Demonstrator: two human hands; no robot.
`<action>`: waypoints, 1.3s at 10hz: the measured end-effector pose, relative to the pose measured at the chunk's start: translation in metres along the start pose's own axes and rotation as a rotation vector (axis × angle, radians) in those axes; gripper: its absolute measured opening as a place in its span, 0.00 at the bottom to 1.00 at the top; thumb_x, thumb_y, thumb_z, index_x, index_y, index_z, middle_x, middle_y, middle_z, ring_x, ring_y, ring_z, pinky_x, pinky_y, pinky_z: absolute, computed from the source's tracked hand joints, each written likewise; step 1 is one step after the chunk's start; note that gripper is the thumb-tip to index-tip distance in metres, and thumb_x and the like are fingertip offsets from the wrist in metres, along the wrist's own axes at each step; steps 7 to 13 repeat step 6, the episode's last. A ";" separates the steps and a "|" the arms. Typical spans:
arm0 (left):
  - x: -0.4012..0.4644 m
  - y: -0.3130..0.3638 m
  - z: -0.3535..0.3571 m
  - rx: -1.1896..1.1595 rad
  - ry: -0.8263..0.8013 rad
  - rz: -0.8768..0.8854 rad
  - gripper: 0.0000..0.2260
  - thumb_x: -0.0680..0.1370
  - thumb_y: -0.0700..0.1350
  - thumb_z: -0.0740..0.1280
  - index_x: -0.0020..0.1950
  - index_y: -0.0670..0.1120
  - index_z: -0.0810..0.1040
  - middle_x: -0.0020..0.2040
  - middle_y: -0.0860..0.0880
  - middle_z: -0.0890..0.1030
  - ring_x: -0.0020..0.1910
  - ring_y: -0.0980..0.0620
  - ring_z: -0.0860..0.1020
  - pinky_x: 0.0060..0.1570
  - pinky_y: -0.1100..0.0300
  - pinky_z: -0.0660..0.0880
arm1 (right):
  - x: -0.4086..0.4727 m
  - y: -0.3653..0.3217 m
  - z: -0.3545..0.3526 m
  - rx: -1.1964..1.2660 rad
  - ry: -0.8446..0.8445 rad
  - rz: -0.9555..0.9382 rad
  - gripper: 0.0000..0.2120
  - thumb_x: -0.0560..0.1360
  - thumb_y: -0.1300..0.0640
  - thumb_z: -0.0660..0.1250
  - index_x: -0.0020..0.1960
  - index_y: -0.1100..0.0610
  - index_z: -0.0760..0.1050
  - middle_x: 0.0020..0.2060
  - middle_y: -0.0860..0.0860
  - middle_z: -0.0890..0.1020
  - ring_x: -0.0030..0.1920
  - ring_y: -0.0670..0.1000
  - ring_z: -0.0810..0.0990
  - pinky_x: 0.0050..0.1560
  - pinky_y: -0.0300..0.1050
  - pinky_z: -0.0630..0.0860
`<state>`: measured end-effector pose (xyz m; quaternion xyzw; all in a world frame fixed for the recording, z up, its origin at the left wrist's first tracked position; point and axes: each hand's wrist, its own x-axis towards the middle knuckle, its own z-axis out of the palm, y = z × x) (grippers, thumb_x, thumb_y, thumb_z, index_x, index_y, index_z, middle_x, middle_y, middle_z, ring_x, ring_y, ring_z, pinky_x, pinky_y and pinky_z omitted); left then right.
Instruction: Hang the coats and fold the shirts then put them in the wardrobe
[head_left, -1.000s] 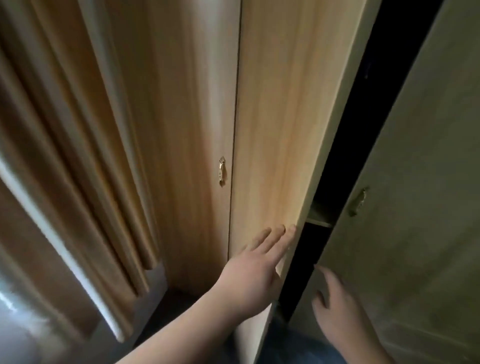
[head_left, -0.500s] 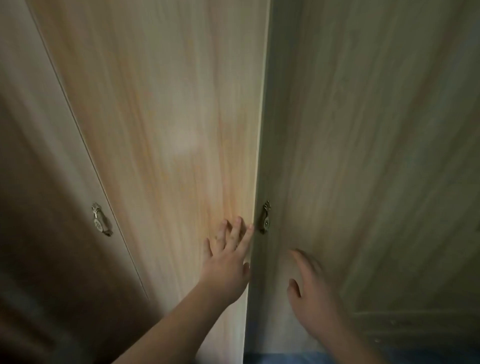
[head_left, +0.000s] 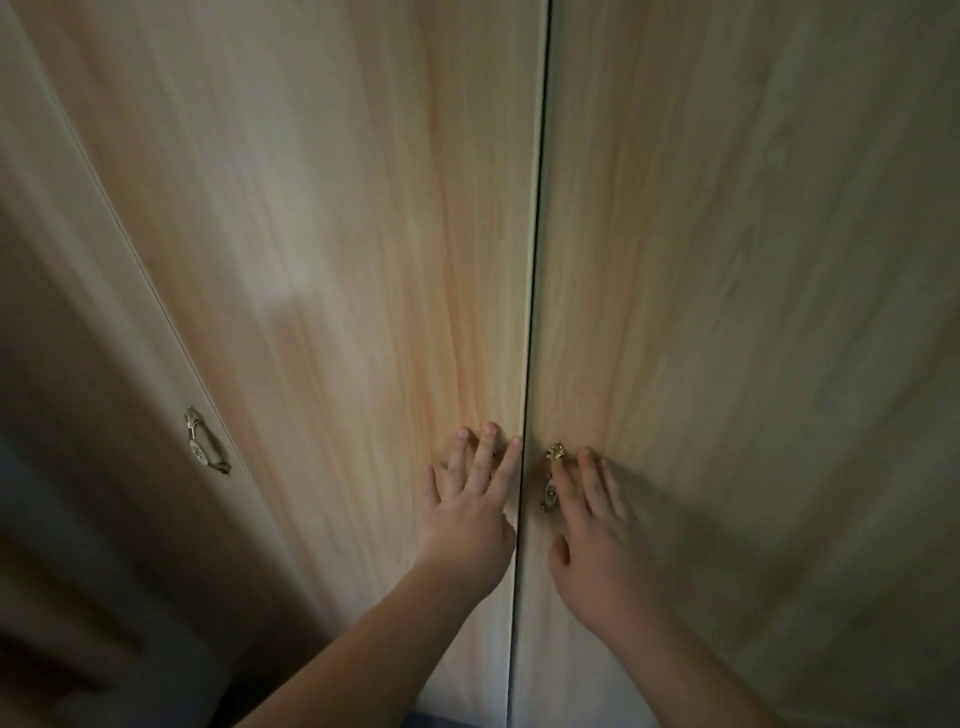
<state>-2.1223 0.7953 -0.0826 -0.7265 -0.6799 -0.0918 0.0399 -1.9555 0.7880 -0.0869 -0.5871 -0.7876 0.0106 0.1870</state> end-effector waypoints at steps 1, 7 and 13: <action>0.008 0.002 0.002 0.000 -0.007 -0.015 0.40 0.78 0.49 0.56 0.75 0.60 0.27 0.71 0.57 0.21 0.73 0.48 0.25 0.75 0.37 0.45 | 0.000 0.003 0.008 -0.011 -0.009 0.001 0.42 0.68 0.55 0.68 0.80 0.51 0.55 0.80 0.53 0.54 0.79 0.55 0.52 0.73 0.54 0.64; -0.009 0.004 -0.035 0.004 -0.133 -0.019 0.40 0.76 0.43 0.59 0.79 0.58 0.36 0.79 0.53 0.31 0.78 0.47 0.33 0.76 0.40 0.46 | -0.010 -0.015 -0.016 -0.049 -0.143 0.104 0.42 0.73 0.53 0.61 0.80 0.46 0.42 0.80 0.48 0.44 0.79 0.54 0.48 0.74 0.62 0.57; -0.009 0.004 -0.035 0.004 -0.133 -0.019 0.40 0.76 0.43 0.59 0.79 0.58 0.36 0.79 0.53 0.31 0.78 0.47 0.33 0.76 0.40 0.46 | -0.010 -0.015 -0.016 -0.049 -0.143 0.104 0.42 0.73 0.53 0.61 0.80 0.46 0.42 0.80 0.48 0.44 0.79 0.54 0.48 0.74 0.62 0.57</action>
